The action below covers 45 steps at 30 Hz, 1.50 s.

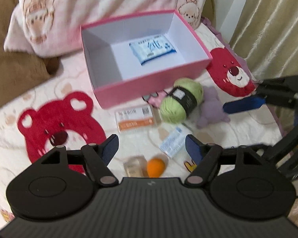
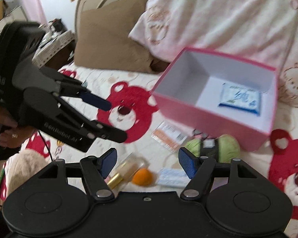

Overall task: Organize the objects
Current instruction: 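Withdraw the left tool and move it to the orange makeup sponge, then close the left gripper on the orange sponge and lift it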

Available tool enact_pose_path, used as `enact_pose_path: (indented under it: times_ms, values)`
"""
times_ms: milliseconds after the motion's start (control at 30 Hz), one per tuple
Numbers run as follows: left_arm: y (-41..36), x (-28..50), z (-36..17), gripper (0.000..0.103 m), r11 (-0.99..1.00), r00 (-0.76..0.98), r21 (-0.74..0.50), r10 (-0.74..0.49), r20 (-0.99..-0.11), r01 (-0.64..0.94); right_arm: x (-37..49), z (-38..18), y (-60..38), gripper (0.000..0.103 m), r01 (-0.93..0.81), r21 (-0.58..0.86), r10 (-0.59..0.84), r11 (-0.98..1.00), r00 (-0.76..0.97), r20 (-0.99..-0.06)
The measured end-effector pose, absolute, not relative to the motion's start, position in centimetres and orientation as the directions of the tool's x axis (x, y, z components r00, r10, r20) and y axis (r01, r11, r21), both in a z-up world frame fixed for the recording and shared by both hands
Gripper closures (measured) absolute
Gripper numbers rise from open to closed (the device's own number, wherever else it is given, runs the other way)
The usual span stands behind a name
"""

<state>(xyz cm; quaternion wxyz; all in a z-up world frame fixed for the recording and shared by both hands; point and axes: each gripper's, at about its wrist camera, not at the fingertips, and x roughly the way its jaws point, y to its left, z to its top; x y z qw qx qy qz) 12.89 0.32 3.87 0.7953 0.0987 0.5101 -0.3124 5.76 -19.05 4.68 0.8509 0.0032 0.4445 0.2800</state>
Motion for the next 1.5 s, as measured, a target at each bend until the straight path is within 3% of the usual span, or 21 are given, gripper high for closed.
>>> enact_pose_path:
  times_ms: [333, 567, 800, 1033, 1067, 1167, 1500]
  values:
    - [1.1, 9.8, -2.0, 0.035, 0.746, 0.197, -0.265, -0.468, -0.862, 0.61, 2.8, -1.1, -15.4, 0.03, -0.558, 0.203, 0.486, 0.805, 0.423, -0.765]
    - [1.4, 10.4, -6.6, 0.05, 0.77, 0.168, -0.316, -0.475, -0.864, 0.554, 3.3, -6.4, -13.0, 0.03, -0.569, 0.191, 0.467, 0.8, 0.392, -0.793]
    - [1.1, 10.2, -9.3, 0.058, 0.762, 0.187, -0.317, -0.493, -0.85, 0.564, 4.4, -10.1, -13.6, 0.03, -0.466, 0.261, 0.458, 0.845, 0.382, -0.803]
    - [1.0, 10.8, -11.5, 0.059, 0.802, 0.201, -0.329, -0.476, -0.856, 0.499, 5.5, -12.6, -13.8, 0.03, -0.383, 0.323, 0.469, 0.865, 0.391, -0.792]
    - [1.0, 10.9, -11.9, 0.059, 0.802, 0.192, -0.339, -0.479, -0.856, 0.491, 5.6, -12.8, -13.7, 0.032, -0.378, 0.322, 0.466, 0.868, 0.396, -0.791]
    - [1.0, 10.7, -12.5, 0.061, 0.802, 0.177, -0.372, -0.497, -0.85, 0.468, 6.0, -13.2, -13.5, 0.055, -0.359, 0.301, 0.441, 0.883, 0.418, -0.794]
    - [1.2, 8.2, -8.4, 0.064, 0.793, 0.23, -0.391, -0.537, -0.812, 0.468, 3.9, -8.2, -14.3, 0.058, -0.41, 0.261, 0.444, 0.874, 0.455, -0.772]
